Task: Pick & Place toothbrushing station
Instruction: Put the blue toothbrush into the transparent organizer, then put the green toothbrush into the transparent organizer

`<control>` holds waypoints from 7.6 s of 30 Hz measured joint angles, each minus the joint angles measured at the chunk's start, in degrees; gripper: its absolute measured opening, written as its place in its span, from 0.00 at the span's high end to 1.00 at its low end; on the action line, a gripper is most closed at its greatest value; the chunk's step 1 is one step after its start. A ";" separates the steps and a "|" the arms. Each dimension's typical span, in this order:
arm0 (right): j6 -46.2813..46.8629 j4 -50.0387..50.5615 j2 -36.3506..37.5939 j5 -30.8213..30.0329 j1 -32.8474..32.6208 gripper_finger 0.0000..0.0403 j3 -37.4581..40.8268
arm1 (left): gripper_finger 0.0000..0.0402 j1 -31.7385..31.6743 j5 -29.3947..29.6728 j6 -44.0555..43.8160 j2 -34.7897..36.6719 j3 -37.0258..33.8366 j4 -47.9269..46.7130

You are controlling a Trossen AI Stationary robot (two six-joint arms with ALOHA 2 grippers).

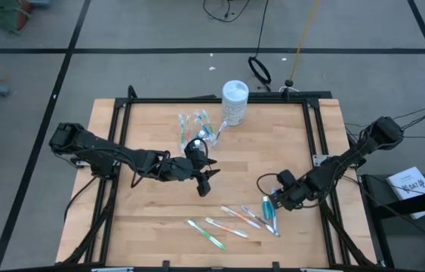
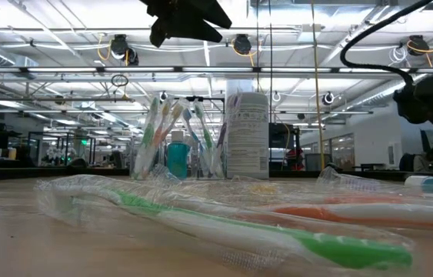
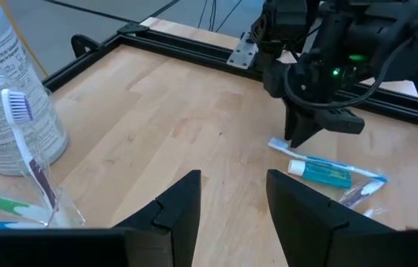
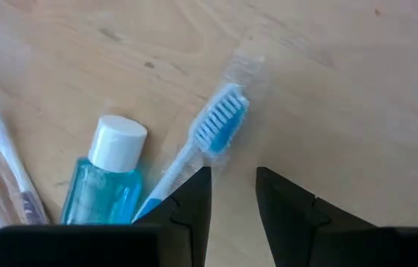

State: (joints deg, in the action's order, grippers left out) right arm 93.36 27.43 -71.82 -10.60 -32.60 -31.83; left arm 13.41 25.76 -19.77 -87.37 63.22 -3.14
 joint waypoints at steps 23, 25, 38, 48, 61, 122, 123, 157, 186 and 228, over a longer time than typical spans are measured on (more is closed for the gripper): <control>-2.43 -3.03 -2.28 -3.55 0.02 0.75 -0.04 | 0.61 0.00 0.06 0.13 0.00 0.00 -0.02; -4.48 -3.40 -2.69 -4.33 0.18 0.76 -0.07 | 0.61 0.01 0.04 0.13 0.00 0.00 -0.02; -18.43 -9.55 -2.52 -9.19 2.10 0.98 0.02 | 0.61 0.02 0.24 -0.04 0.00 0.00 0.33; -52.85 -31.16 5.03 -22.28 10.27 1.00 0.02 | 0.61 0.02 -1.66 -4.22 0.00 0.00 0.07; -87.09 -61.30 10.14 -14.62 15.39 1.00 0.02 | 0.61 -0.44 -0.67 2.91 -6.64 0.00 14.00; -89.54 -46.09 10.09 -14.86 18.38 0.70 -0.01 | 0.96 -5.66 15.23 0.51 5.52 0.02 -1.09; -89.54 -45.53 10.09 -14.86 18.37 0.70 -0.02 | 0.98 -5.60 16.42 0.23 7.09 0.06 -3.32; -84.41 -43.95 10.09 -14.79 19.97 0.71 0.00 | 0.81 -11.78 19.21 -30.54 12.11 -21.86 -11.50; -82.88 -43.81 10.09 -14.63 21.75 0.71 0.00 | 0.43 -18.36 16.24 -14.97 15.21 -18.24 -10.46; -74.72 -34.04 9.74 -1.24 21.73 0.71 0.04 | 0.43 7.47 -27.58 19.18 -13.62 -13.27 21.39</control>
State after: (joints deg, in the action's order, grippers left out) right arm 18.64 -6.61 -62.08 -11.84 -10.87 -31.79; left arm 20.88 -1.82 -0.59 -101.00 49.95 18.25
